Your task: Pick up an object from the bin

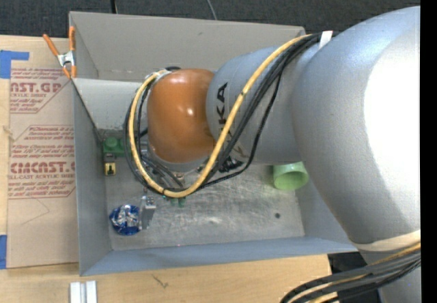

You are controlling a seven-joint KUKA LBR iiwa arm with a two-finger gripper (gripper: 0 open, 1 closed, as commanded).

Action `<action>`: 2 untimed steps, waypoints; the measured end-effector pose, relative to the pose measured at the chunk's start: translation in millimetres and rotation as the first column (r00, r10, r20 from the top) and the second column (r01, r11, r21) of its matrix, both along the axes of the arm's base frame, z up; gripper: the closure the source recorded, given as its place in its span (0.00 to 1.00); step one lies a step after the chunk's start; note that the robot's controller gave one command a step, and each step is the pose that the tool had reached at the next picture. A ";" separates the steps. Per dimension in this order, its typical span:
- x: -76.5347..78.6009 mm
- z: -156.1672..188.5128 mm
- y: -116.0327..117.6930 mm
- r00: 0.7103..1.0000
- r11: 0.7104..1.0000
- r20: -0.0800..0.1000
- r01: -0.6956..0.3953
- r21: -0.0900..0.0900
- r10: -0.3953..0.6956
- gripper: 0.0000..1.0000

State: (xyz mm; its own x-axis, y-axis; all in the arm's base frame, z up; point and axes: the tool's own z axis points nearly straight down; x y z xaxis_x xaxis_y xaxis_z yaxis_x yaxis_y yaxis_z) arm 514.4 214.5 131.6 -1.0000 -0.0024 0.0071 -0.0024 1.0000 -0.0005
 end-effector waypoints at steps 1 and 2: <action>0.3 -58.4 28.3 0.965 0.965 0.009 -0.264 0.002 0.263 0.00; 1.2 -56.7 28.8 0.965 0.965 0.012 -0.263 0.003 0.263 1.00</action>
Offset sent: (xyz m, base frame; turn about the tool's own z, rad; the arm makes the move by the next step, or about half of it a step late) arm 0.0000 0.0275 -0.0582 -0.2661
